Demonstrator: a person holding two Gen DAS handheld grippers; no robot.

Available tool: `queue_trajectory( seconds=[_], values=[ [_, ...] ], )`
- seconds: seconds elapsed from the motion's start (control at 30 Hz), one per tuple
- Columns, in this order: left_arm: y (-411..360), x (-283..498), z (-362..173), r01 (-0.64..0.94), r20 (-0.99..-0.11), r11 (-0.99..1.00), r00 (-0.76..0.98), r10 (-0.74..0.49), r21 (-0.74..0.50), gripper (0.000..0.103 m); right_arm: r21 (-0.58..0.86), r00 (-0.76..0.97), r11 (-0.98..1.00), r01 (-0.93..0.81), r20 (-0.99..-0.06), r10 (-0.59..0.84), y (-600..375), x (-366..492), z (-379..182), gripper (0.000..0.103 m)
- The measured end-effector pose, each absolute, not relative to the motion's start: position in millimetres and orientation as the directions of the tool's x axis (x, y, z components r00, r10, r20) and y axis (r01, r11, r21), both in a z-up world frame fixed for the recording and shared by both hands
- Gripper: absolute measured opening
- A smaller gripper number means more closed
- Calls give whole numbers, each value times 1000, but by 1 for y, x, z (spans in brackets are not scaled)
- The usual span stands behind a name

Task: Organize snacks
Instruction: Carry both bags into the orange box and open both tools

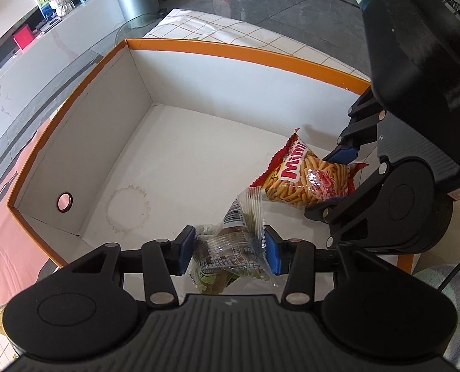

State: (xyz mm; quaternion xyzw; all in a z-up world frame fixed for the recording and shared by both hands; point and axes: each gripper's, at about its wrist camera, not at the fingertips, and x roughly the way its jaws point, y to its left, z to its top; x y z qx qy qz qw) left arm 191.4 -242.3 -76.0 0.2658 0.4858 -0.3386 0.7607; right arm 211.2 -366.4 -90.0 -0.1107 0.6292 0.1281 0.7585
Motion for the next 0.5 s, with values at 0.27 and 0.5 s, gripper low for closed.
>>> queue_trajectory(
  seconds=[0.27, 0.5],
  values=[
    [-246, 188, -73, 764, -917, 637, 321, -235, 104, 61, -19, 184, 942, -335, -982, 46, -366, 210, -83, 51],
    [-243, 181, -56, 756, -904, 642, 354, -239, 126, 70, -27, 184, 946, -323, -982, 35, -367, 203, -69, 56]
  ],
)
